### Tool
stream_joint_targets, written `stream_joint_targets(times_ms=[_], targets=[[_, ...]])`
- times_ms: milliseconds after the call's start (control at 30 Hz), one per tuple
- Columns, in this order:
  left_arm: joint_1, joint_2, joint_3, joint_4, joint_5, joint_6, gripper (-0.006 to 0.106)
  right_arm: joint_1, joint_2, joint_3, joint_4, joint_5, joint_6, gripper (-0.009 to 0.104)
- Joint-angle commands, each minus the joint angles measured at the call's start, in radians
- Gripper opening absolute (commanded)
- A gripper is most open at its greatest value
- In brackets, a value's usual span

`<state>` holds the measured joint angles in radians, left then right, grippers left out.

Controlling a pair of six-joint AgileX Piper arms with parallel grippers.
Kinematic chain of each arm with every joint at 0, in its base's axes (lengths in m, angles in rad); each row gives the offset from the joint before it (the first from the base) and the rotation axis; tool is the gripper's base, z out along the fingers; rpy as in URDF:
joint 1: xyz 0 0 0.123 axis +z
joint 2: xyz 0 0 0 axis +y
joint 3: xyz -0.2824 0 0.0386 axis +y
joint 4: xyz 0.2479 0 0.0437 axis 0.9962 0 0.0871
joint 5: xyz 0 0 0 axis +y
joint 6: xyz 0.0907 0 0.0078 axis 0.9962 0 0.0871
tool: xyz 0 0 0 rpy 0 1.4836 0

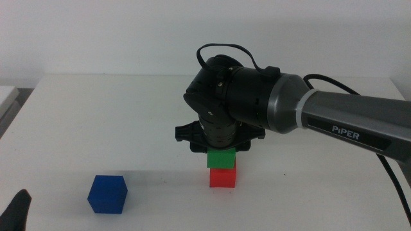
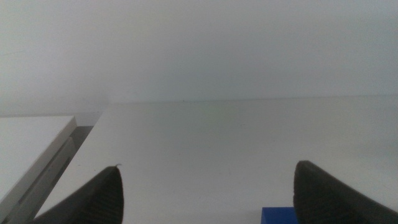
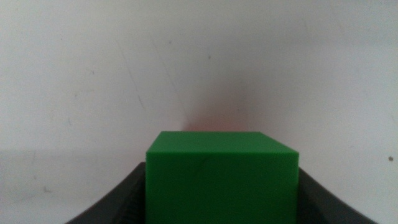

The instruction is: Stack red cubes first, then green, then blue cubes in a specific spot.

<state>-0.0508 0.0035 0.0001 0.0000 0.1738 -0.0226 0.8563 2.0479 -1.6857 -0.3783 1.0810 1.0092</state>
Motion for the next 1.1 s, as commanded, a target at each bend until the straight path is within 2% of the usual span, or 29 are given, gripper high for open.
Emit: stream_joint_targets(times_ms=[0,400,467,500,567,633,700,800,933,967,1067], targets=[[0.001,-0.004,0.000,0.000,-0.013,-0.004,0.094,0.002,0.001,-0.002,-0.034,-0.003,-0.008,-0.003],[0.001,-0.004,0.000,0.000,-0.013,-0.004,0.094,0.002,0.033,-0.001,-0.032,-0.001,-0.012,-0.002],[0.001,-0.004,0.000,0.000,-0.013,-0.004,0.094,0.002,0.033,-0.001,-0.032,-0.001,-0.012,0.000],[0.001,-0.004,0.000,0.000,-0.013,-0.004,0.094,0.002,0.033,-0.001,-0.027,-0.001,-0.009,0.061],[0.001,-0.004,0.000,0.000,-0.013,-0.004,0.094,0.002,0.033,-0.001,-0.030,-0.003,-0.008,0.081],[0.001,-0.004,0.000,0.000,-0.013,-0.004,0.094,0.002,0.031,-0.001,-0.043,-0.003,-0.013,0.093],[0.001,-0.004,0.000,0.000,-0.013,-0.004,0.094,0.013,-0.004,-0.001,-0.055,0.023,-0.015,0.093],[0.001,-0.004,0.000,0.000,-0.013,-0.004,0.094,0.059,-0.132,0.050,-0.107,0.072,-0.015,0.093],[0.001,-0.004,0.000,0.000,-0.013,-0.004,0.094,0.103,-0.392,0.261,-0.163,0.065,-0.043,0.093],[0.001,-0.004,0.000,0.000,-0.013,-0.004,0.094,0.110,-0.534,0.396,-0.173,0.003,-0.095,0.093],[0.001,-0.004,0.000,0.000,-0.013,-0.004,0.094,0.110,-0.745,0.589,-0.173,-0.149,-0.266,0.093]])
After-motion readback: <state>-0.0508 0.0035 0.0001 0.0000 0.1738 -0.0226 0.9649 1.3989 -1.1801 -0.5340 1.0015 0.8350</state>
